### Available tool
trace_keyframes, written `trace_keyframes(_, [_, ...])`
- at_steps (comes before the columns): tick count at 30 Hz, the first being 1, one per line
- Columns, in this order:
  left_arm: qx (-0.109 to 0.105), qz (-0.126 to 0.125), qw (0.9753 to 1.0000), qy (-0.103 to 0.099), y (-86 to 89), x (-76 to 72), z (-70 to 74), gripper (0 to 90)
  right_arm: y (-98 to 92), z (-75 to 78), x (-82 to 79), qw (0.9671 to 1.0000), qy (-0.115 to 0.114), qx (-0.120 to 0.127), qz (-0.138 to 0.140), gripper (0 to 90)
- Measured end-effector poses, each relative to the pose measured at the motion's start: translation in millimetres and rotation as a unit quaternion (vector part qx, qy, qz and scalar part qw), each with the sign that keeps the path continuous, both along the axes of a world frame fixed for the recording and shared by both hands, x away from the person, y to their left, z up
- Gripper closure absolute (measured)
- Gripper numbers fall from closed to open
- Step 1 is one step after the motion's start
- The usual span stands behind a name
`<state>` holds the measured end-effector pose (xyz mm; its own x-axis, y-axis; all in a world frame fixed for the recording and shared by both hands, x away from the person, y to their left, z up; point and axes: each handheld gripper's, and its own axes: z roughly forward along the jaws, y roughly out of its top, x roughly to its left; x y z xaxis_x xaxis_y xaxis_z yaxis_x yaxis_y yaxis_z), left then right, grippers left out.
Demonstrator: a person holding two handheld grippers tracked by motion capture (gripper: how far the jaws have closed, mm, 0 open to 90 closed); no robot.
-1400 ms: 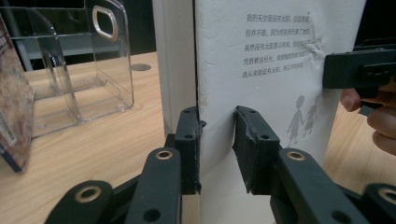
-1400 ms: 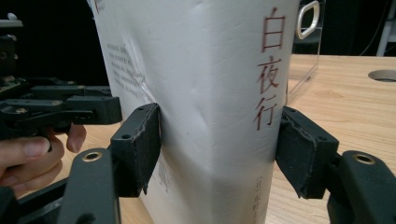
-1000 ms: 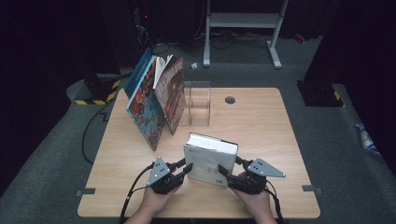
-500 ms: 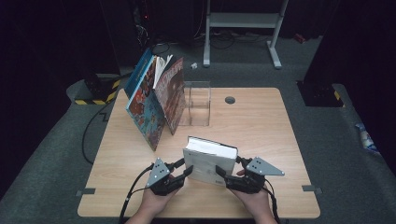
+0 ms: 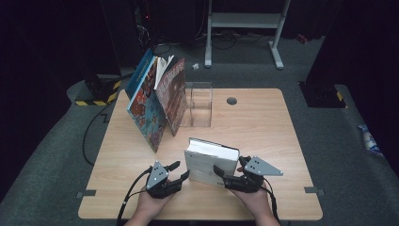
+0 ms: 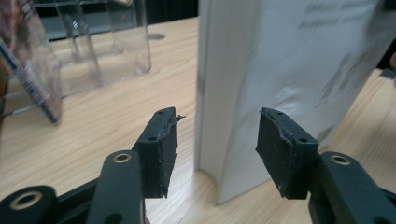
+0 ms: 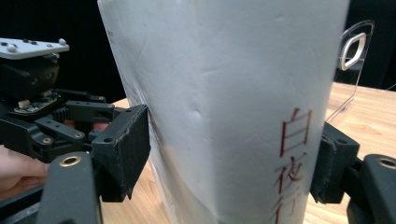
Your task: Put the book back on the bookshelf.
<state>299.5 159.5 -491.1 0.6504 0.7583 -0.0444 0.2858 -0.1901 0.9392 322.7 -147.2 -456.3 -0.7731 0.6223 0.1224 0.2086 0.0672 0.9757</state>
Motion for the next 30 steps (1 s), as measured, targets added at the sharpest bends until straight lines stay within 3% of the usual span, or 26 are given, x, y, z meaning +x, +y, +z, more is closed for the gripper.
trace_keyframes(5, [0.040,0.027,0.9988,0.006,20.2,-3.1,-6.0,46.5,-0.3,0.8,0.5,1.0000,0.002,-0.001,0.003,25.3])
trace_keyframes(8, [0.070,0.060,0.9953,0.027,43.5,-0.8,-12.6,46.3,-0.3,0.9,1.1,1.0000,0.004,0.001,0.007,25.5])
trace_keyframes(10, [0.083,0.089,0.9916,0.043,60.9,2.5,-18.0,46.3,-0.2,1.0,1.4,1.0000,0.005,0.002,0.007,25.4])
trace_keyframes(15, [0.072,0.147,0.9841,0.069,91.9,7.5,-28.4,45.2,0.3,1.0,2.5,1.0000,0.000,0.001,0.005,25.8])
trace_keyframes(19, [0.066,0.166,0.9810,0.076,100.4,7.4,-28.6,45.2,0.7,2.3,5.0,1.0000,0.004,-0.001,0.005,26.2])
trace_keyframes(30, [0.067,0.172,0.9791,0.084,104.5,8.1,-31.6,45.3,-1.2,2.0,2.8,0.9997,-0.001,0.000,0.023,29.5])
